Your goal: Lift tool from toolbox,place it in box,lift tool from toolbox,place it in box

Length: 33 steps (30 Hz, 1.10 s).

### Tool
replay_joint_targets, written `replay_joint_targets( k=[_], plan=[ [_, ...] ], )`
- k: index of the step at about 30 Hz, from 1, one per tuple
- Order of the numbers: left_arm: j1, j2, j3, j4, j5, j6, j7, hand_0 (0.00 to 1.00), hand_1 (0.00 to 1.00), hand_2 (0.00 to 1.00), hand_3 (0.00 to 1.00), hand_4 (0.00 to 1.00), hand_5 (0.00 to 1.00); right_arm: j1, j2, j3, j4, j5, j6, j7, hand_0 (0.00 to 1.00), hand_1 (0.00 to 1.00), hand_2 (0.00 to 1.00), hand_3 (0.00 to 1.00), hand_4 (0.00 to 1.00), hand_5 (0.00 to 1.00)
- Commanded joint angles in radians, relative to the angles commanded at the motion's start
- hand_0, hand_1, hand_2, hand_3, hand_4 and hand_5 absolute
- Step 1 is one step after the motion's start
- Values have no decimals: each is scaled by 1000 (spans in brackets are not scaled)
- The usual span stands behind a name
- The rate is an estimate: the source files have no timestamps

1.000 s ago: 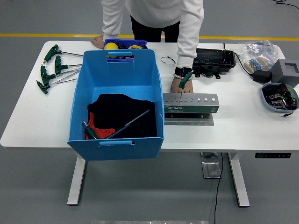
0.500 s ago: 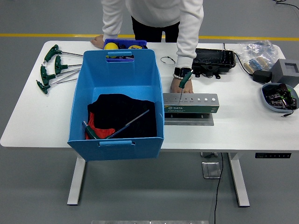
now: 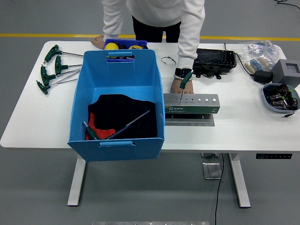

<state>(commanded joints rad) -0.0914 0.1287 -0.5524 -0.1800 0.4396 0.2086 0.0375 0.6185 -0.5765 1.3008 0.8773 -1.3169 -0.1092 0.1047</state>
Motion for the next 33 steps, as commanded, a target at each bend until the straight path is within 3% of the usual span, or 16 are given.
replay_joint_targets(
  k=[4,5,16,17,21,22,33],
  plan=[
    [-2,0,-1,0,3,1,0,752,735,775,780,794,751,2,-1,1,0,-3,2,1,43,147,247,109,998,845],
    [-2,0,-2,0,4,0,0,752,731,773,779,795,753,2,-1,1,0,-4,3,1,6,73,167,68,998,845],
    [-4,1,21,0,-13,0,-7,752,730,772,780,794,751,0,0,2,-2,-25,-4,5,2,39,126,35,998,844],
    [-4,1,22,0,-15,0,-7,751,731,772,780,796,755,0,0,2,-2,-25,-6,5,2,2,83,7,963,830],
    [-4,1,25,0,-15,-1,-7,751,731,772,780,796,755,-1,1,1,-1,-42,-5,1,2,2,83,7,963,830],
    [-4,1,25,0,-15,-1,-7,751,728,771,779,796,755,-1,1,1,-1,-45,-3,1,2,2,61,2,887,797],
    [-3,2,18,0,-6,-2,-6,751,726,768,777,794,751,0,3,4,-3,-69,9,-7,2,2,38,2,862,774]
  ],
)
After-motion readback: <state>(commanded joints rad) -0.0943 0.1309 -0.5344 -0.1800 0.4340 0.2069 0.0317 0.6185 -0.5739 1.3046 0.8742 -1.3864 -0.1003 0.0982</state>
